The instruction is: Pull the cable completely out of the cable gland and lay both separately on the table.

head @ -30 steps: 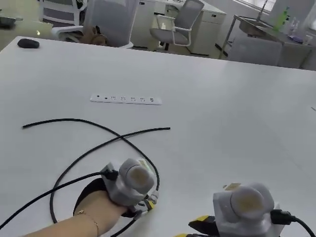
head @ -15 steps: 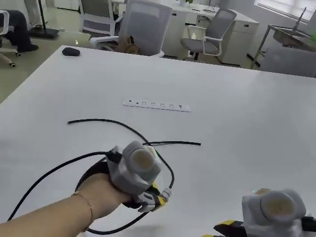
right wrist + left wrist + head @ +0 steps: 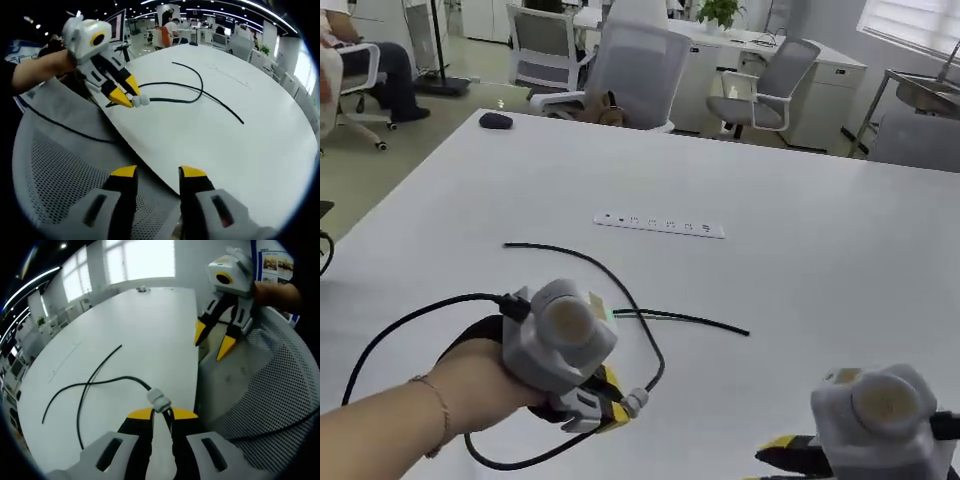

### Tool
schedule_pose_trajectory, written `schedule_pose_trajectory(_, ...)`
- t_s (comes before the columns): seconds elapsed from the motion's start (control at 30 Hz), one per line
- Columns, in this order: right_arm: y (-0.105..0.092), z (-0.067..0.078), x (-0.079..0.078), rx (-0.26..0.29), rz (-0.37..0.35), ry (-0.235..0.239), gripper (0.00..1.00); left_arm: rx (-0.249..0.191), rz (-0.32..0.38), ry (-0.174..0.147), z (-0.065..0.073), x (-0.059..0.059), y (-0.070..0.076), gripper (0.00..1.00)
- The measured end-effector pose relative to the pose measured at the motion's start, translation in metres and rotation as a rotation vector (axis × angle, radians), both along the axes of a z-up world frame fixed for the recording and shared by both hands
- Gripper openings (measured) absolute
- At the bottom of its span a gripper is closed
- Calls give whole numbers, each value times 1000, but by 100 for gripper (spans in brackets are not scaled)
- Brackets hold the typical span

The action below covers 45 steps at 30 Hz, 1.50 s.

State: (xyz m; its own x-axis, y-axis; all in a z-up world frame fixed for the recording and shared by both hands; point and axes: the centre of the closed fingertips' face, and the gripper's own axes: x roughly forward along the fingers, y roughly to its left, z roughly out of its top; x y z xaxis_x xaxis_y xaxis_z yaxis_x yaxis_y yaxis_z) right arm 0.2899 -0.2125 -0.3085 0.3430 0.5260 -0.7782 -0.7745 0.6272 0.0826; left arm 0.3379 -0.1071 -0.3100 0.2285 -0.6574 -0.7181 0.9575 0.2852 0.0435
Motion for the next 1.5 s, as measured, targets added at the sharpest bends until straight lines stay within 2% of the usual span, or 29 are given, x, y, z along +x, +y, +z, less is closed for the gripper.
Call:
schedule_pose_trajectory(0.1,16,15,6,5,111,-43,31,2,-10,-11,1,-2,7,14)
schedule_pose_trajectory(0.17,27,20,9,16,166,-52,30,0,-18,-13,3,-5,10,14)
schedule_pose_trajectory(0.23,44,26,13,14,277,-83,29,-6,-30,-15,6,-8,12,14)
schedule_pose_trajectory(0.3,58,24,19,-39,396,-94,28,-2,-57,-19,7,-13,14,14)
schedule_pose_trajectory(0.33,65,21,23,-83,474,-115,29,6,-67,-20,7,-15,16,14)
schedule_pose_trajectory(0.4,76,20,32,-124,535,-136,31,23,-96,-26,7,-21,19,14)
schedule_pose_trajectory(0.43,87,19,36,-122,581,-141,32,28,-113,-26,7,-24,20,14)
schedule_pose_trajectory(0.47,91,19,37,-120,595,-141,33,31,-125,-24,8,-26,20,14)
schedule_pose_trajectory(0.53,108,18,39,-107,696,-159,33,36,-145,-21,8,-31,21,14)
schedule_pose_trajectory(0.6,119,13,33,-103,778,-128,32,42,-164,-17,8,-35,23,14)
schedule_pose_trajectory(0.67,127,7,24,-93,847,-71,34,46,-194,-14,8,-41,23,14)
schedule_pose_trajectory(0.73,130,0,16,-112,911,-34,32,59,-232,-16,7,-47,25,14)
schedule_pose_trajectory(0.83,132,-6,1,-104,972,34,32,85,-283,-20,6,-55,26,14)
schedule_pose_trajectory(0.9,134,-6,-4,-87,984,48,28,95,-316,-21,5,-59,25,14)
schedule_pose_trajectory(0.97,136,-5,-10,-59,994,69,20,85,-325,-16,6,-61,22,14)
schedule_pose_trajectory(1.0,133,-5,-19,-45,1010,115,15,83,-330,-14,6,-61,21,14)
schedule_pose_trajectory(1.07,130,-8,-13,-59,980,89,13,83,-333,-15,5,-59,21,14)
schedule_pose_trajectory(1.13,129,-8,-14,-37,951,92,13,84,-344,-18,3,-58,19,14)
schedule_pose_trajectory(1.17,128,-8,-11,-40,939,70,13,82,-332,-21,2,-55,17,14)
schedule_pose_trajectory(1.2,128,-9,-3,-42,902,33,13,93,-305,-44,1,-49,17,14)
schedule_pose_trajectory(1.23,125,-12,4,-59,843,24,12,141,-290,-100,-1,-39,21,14)
schedule_pose_trajectory(1.27,126,-12,10,-42,775,18,12,123,-247,-107,-1,-34,18,15)
schedule_pose_trajectory(1.3,126,-11,11,-4,688,55,12,122,-202,-122,-1,-28,17,21)
schedule_pose_trajectory(1.33,126,-11,13,19,651,61,12,137,-209,-138,-1,-27,16,32)
schedule_pose_trajectory(1.37,126,-11,16,30,624,43,12,143,-213,-160,0,-26,14,40)
schedule_pose_trajectory(1.4,124,-13,14,31,581,78,12,146,-207,-199,1,-22,11,46)
schedule_pose_trajectory(1.43,124,-14,12,46,572,97,12,144,-210,-208,1,-23,9,47)
schedule_pose_trajectory(1.47,124,-15,9,61,563,120,12,145,-232,-219,1,-26,6,43)
schedule_pose_trajectory(1.5,123,-16,8,61,559,125,12,145,-254,-237,2,-27,3,35)
